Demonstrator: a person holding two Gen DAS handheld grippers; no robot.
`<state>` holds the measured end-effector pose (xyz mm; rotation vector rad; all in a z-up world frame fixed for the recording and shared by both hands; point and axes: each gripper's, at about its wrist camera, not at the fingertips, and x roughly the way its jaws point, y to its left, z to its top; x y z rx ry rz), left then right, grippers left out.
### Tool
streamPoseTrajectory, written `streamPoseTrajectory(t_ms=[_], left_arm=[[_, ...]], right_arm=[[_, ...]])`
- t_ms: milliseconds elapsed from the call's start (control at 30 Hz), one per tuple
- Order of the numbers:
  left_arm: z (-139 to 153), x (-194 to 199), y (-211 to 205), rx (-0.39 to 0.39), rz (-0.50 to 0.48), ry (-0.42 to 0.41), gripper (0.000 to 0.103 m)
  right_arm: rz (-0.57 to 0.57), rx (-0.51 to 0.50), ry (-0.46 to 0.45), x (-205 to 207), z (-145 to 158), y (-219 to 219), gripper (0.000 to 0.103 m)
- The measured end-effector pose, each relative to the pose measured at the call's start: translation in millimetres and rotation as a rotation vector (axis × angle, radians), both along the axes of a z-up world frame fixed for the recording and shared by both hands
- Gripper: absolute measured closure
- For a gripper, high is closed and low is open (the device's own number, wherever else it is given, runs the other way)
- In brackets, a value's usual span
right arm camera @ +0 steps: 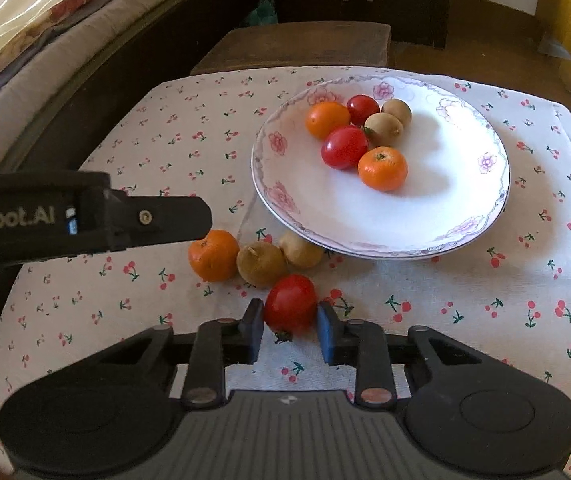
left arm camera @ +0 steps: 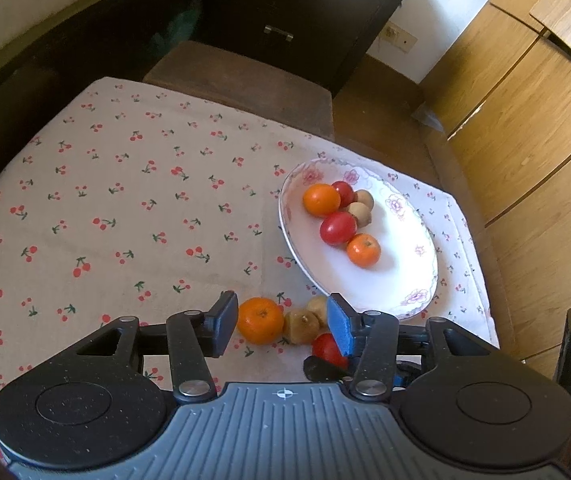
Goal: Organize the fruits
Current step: 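Close the right gripper on a red tomato, then grasp an orange tangerine with the left gripper while the right holds the tomato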
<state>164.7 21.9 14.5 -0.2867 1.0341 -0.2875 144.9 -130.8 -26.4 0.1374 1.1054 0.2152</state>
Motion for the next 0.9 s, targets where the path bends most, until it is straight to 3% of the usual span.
streamPoseTrajectory(t_ms=[367,600,900], left_arm=[[-16.3,4.9,-5.6,0.030,-0.012,0.038,0.046],[-25.3,8.0,-10.1,0.107,0.026,0.047,0.052],[-32.6,16.0,-15.4,0.100,0.023,0.067,0.048]], right_arm=[[-0.007,0.008,-0.019,-14.1,10.7,-12.8,0.073],[-0.019,0.012,-0.016,-17.7,10.3,-21.7,0.073],[-0.019,0.015,-0.013,-18.3,9.8,-22.4,0.073]])
